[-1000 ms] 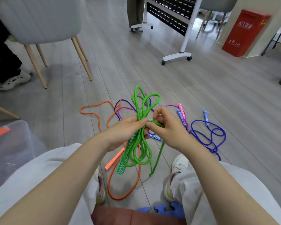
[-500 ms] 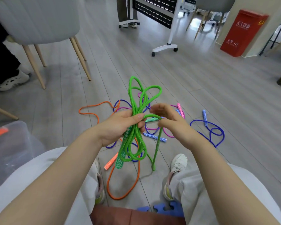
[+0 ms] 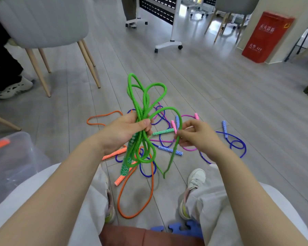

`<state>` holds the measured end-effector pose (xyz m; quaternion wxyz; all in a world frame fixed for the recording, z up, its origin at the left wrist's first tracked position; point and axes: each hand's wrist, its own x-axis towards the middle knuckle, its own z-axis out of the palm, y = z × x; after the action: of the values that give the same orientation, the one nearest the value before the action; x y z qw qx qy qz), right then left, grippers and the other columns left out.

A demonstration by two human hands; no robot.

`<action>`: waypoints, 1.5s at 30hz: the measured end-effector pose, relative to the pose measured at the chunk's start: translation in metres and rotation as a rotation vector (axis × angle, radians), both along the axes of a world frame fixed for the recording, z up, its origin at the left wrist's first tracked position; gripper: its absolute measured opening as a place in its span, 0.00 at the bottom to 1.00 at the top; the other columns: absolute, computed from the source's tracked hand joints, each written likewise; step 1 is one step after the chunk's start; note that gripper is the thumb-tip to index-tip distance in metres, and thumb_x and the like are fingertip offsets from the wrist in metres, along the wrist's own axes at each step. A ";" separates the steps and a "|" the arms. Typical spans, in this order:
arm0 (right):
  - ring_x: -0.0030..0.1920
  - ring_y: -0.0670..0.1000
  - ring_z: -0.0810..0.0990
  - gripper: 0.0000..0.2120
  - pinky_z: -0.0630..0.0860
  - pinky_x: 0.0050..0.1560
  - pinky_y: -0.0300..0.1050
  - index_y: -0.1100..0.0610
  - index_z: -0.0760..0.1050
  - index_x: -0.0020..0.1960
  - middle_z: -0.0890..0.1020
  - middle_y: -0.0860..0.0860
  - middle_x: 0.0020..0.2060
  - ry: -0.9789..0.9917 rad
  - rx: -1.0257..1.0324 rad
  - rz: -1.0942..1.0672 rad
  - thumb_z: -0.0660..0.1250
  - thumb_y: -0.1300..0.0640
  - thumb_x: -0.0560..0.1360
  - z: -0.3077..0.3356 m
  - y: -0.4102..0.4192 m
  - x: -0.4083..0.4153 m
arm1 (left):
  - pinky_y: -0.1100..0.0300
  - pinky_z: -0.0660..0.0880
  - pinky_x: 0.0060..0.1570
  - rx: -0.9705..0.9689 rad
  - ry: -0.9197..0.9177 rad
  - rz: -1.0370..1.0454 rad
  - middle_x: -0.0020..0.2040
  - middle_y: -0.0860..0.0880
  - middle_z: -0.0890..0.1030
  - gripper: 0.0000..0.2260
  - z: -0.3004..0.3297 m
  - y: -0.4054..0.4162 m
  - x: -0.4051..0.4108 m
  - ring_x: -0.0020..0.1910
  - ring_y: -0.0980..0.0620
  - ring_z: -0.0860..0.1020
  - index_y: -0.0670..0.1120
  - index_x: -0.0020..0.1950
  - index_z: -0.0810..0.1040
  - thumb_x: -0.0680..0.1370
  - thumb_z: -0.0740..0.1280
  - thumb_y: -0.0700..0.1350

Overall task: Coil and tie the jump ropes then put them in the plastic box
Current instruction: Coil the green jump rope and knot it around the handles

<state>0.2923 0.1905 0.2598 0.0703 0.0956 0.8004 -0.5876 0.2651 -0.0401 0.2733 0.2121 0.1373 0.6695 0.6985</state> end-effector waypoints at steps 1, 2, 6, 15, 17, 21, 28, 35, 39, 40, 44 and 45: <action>0.37 0.54 0.84 0.04 0.83 0.42 0.46 0.63 0.76 0.49 0.85 0.57 0.38 0.023 -0.099 -0.044 0.69 0.65 0.75 0.005 0.000 0.001 | 0.57 0.76 0.47 -0.073 0.029 -0.017 0.35 0.54 0.79 0.04 -0.003 -0.001 0.000 0.41 0.53 0.78 0.43 0.51 0.75 0.81 0.62 0.41; 0.37 0.54 0.84 0.03 0.83 0.42 0.45 0.63 0.76 0.48 0.85 0.57 0.38 0.044 -0.190 -0.070 0.69 0.65 0.76 0.009 -0.002 0.002 | 0.53 0.75 0.49 -0.140 0.049 -0.030 0.35 0.54 0.80 0.05 -0.006 0.000 0.000 0.42 0.52 0.78 0.43 0.51 0.76 0.80 0.65 0.44; 0.36 0.52 0.83 0.03 0.82 0.41 0.42 0.62 0.77 0.49 0.82 0.54 0.38 0.075 -0.458 -0.114 0.68 0.64 0.76 0.019 -0.010 0.005 | 0.50 0.75 0.47 -0.263 0.069 -0.028 0.37 0.53 0.79 0.06 -0.015 0.014 0.005 0.42 0.49 0.76 0.45 0.47 0.75 0.80 0.65 0.48; 0.35 0.50 0.83 0.01 0.82 0.40 0.40 0.61 0.75 0.48 0.83 0.56 0.38 0.069 -0.638 -0.047 0.66 0.64 0.77 0.020 -0.025 0.008 | 0.53 0.76 0.61 -0.204 0.047 -0.059 0.61 0.46 0.80 0.11 -0.022 0.030 0.013 0.58 0.53 0.78 0.53 0.64 0.74 0.82 0.62 0.43; 0.35 0.50 0.84 0.02 0.81 0.38 0.39 0.63 0.74 0.49 0.83 0.56 0.37 0.098 -0.613 -0.058 0.66 0.65 0.77 0.017 -0.028 0.007 | 0.56 0.76 0.59 -0.168 0.028 -0.079 0.61 0.49 0.81 0.12 -0.022 0.031 0.014 0.59 0.53 0.79 0.50 0.65 0.74 0.82 0.61 0.42; 0.34 0.50 0.83 0.03 0.80 0.37 0.38 0.62 0.74 0.48 0.82 0.56 0.37 0.164 -0.637 -0.107 0.67 0.66 0.76 0.015 -0.028 0.005 | 0.58 0.78 0.57 -0.025 -0.089 -0.110 0.54 0.49 0.84 0.10 -0.020 0.031 0.014 0.54 0.54 0.81 0.47 0.61 0.76 0.82 0.59 0.40; 0.37 0.51 0.82 0.03 0.81 0.40 0.41 0.62 0.74 0.49 0.80 0.58 0.40 0.181 -0.559 -0.070 0.67 0.62 0.77 0.010 -0.026 0.003 | 0.57 0.76 0.52 -0.080 -0.005 -0.142 0.46 0.47 0.83 0.07 -0.022 0.032 0.017 0.48 0.53 0.80 0.43 0.53 0.77 0.82 0.60 0.41; 0.48 0.54 0.82 0.14 0.74 0.64 0.50 0.60 0.78 0.57 0.84 0.58 0.51 -0.133 -0.404 0.101 0.57 0.58 0.80 0.002 -0.030 -0.003 | 0.51 0.78 0.49 0.207 -0.056 0.025 0.40 0.47 0.82 0.06 -0.013 0.031 0.014 0.42 0.47 0.81 0.43 0.47 0.77 0.80 0.62 0.41; 0.52 0.48 0.83 0.14 0.76 0.62 0.44 0.63 0.80 0.57 0.85 0.54 0.52 -0.188 -0.115 0.424 0.58 0.60 0.81 -0.001 -0.035 0.012 | 0.50 0.77 0.47 0.288 -0.049 0.109 0.40 0.47 0.82 0.06 -0.006 0.023 0.008 0.41 0.48 0.80 0.42 0.48 0.77 0.81 0.61 0.41; 0.51 0.50 0.83 0.14 0.77 0.61 0.44 0.65 0.80 0.54 0.85 0.53 0.48 -0.184 -0.112 0.444 0.57 0.59 0.81 0.000 -0.033 0.016 | 0.52 0.78 0.46 0.288 -0.043 0.152 0.39 0.48 0.82 0.07 -0.004 0.022 0.007 0.41 0.49 0.81 0.41 0.48 0.76 0.82 0.60 0.40; 0.36 0.51 0.72 0.14 0.78 0.52 0.53 0.64 0.77 0.48 0.72 0.54 0.33 -0.090 -0.091 0.372 0.59 0.54 0.82 0.004 -0.024 0.018 | 0.57 0.80 0.43 0.287 -0.048 0.289 0.39 0.49 0.82 0.07 0.001 0.013 -0.003 0.39 0.51 0.82 0.41 0.48 0.76 0.82 0.58 0.38; 0.34 0.50 0.69 0.12 0.78 0.45 0.46 0.61 0.78 0.51 0.69 0.52 0.31 -0.055 -0.095 0.328 0.61 0.54 0.81 0.006 -0.024 0.018 | 0.56 0.80 0.44 0.266 -0.037 0.300 0.39 0.48 0.82 0.07 0.001 0.010 -0.005 0.40 0.51 0.82 0.41 0.49 0.76 0.82 0.59 0.39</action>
<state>0.3099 0.1664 0.2661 0.1917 -0.0238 0.7743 -0.6026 0.2599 -0.0301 0.2746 0.0980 0.0498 0.5803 0.8069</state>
